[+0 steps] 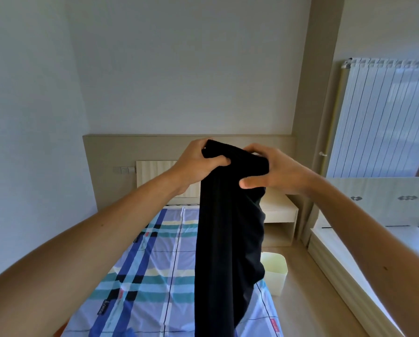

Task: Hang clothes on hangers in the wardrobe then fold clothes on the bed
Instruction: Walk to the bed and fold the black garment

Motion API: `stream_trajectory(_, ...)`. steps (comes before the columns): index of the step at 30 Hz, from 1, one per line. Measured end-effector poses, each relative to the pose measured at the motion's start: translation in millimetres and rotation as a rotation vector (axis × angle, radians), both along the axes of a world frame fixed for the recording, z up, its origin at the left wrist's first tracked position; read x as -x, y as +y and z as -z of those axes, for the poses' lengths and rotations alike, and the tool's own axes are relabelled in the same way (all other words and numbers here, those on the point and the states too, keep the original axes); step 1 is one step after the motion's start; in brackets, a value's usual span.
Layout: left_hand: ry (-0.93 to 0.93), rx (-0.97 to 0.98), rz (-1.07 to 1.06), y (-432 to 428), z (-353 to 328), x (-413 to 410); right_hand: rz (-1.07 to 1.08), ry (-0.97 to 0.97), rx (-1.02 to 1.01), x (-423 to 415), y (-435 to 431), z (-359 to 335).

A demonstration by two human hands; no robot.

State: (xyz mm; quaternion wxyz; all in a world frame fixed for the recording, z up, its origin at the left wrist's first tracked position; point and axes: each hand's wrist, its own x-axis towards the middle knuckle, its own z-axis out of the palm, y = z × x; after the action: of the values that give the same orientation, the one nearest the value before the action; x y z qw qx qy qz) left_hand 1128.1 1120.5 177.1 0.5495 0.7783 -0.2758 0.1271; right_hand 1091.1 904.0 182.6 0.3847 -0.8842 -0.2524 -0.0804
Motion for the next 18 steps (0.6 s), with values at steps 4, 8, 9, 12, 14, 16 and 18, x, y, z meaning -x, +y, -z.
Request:
stream_trajectory(4, -0.138, -0.142, 0.028, 9.9, -1.1, 2.4, 0.120, -0.153, -0.031, 1.3, 0.0, -2.6)
stream_trajectory(8, -0.327, -0.332, 0.090, 20.3, -15.8, 14.8, 0.029, -0.144, -0.094, 14.1, -5.2, -13.7)
stream_trajectory(9, -0.348, -0.361, 0.106, 21.8, -19.8, 18.9, -0.014, -0.119, -0.106, 16.8, -6.5, -16.3)
stream_trajectory(12, -0.364, -0.399, 0.156, 26.4, -26.9, 25.0, -0.127, -0.029, -0.100, 19.4, -12.4, -23.0)
stream_trajectory(14, -0.349, -0.423, 0.177, 27.7, -25.8, 24.0, -0.160, 0.010, -0.065, 18.5, -15.2, -25.8)
stream_trajectory(16, -0.313, -0.462, 0.198, 25.2, -20.8, 16.0, -0.167, 0.068, -0.021, 11.2, -18.1, -23.7)
stream_trajectory(18, -0.253, -0.524, 0.213, 20.3, -12.7, 1.1, -0.145, 0.148, 0.042, -3.2, -22.1, -16.6)
